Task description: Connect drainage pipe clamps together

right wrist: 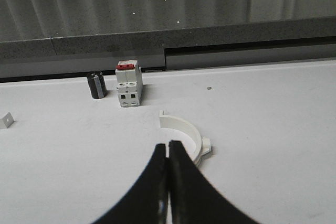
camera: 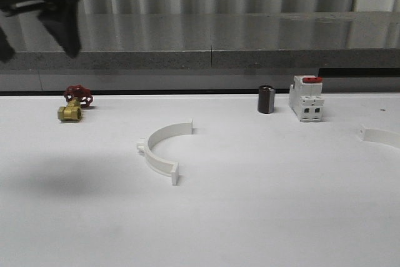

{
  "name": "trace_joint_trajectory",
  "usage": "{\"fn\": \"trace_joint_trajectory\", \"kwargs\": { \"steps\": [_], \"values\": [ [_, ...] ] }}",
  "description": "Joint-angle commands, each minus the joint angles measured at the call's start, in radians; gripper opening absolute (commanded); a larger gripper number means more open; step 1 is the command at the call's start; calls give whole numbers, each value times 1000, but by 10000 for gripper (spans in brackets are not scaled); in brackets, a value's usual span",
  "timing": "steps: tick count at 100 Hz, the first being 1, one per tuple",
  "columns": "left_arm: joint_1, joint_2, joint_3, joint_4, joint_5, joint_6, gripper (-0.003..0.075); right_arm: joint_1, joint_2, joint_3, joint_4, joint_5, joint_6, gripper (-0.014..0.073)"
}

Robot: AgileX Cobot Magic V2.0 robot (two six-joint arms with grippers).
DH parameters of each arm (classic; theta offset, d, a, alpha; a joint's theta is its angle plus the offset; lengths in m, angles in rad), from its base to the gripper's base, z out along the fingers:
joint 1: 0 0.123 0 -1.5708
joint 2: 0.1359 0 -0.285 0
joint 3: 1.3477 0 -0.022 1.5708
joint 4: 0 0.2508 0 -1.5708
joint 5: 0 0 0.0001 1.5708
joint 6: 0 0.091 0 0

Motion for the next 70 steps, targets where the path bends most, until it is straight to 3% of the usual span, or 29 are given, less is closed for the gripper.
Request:
{"fn": "trace_joint_trajectory", "kwargs": {
  "steps": [1,27,70],
  "values": [
    [51,-136,61,4,-82,18,621,-4,-14,-15,-3,-81,-9,-68],
    [202,-396,306,4,-185,25,621,-4,-14,-15,-3,-81,-9,-68],
    [210,-878,568,8,-190,25,621,-4,-14,-15,-3,-81,-9,-68]
  ]
}}
